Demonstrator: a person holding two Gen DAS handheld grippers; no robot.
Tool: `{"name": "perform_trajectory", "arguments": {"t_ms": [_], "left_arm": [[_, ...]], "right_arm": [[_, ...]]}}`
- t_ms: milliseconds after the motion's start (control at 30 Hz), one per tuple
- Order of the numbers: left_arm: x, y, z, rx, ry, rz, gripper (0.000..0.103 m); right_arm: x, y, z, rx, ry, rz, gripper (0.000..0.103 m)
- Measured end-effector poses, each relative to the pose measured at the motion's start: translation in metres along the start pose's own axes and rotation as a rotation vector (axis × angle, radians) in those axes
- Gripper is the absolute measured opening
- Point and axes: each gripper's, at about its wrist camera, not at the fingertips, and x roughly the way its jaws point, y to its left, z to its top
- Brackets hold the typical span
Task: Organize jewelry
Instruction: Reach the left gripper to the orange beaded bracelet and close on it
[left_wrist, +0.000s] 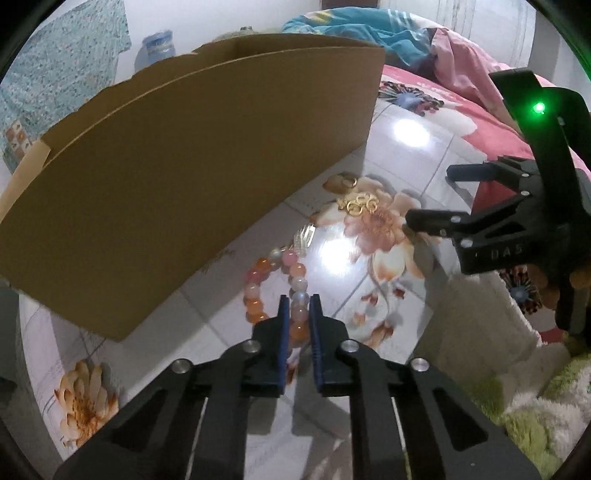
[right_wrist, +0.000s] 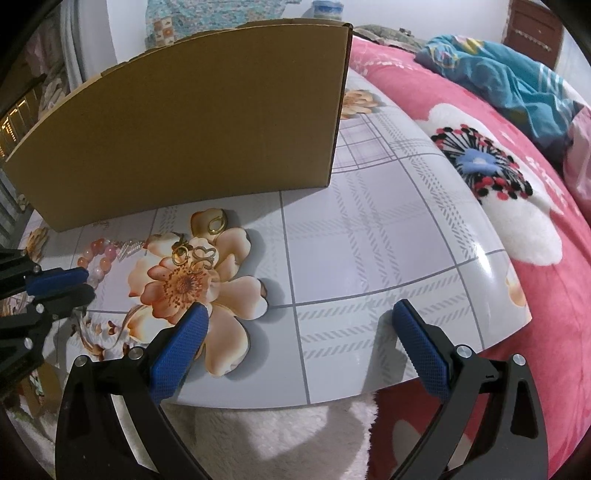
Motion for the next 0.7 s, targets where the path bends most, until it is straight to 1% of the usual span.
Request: {"name": "perform_trajectory", "arguments": {"t_ms": [100, 200, 267, 467, 700], "left_arm": [[-0.005, 0.006, -0.009, -0.027, 0.016, 0.010, 0.010], [-0.012, 0.013, -0.019, -0.050, 0.036, 0.048, 0.010], [-0.017, 0.019, -0.026, -0.062, 0.038, 0.054, 0.010], [-0.025, 0.025, -0.039, -0.076, 0.031, 0.034, 0.010], [-0.027, 0.026, -0.042, -0.039, 0.027, 0.016, 0.010]], "right_arm": [[-0.001, -0.001, -0.001, -0.004, -0.002, 0.004, 0.095], [-0.001, 0.000, -0.002, -0.004, -0.005, 0.004, 0.095], [-0.001, 0.000, -0.002, -0.002, -0.007, 0.004, 0.095], [-0.002, 0.000, -0.003, -0.001, -0.014, 0.006, 0.095], [-0.004, 0.000, -0.007, -0.026, -0.045, 0.014, 0.095]]}}
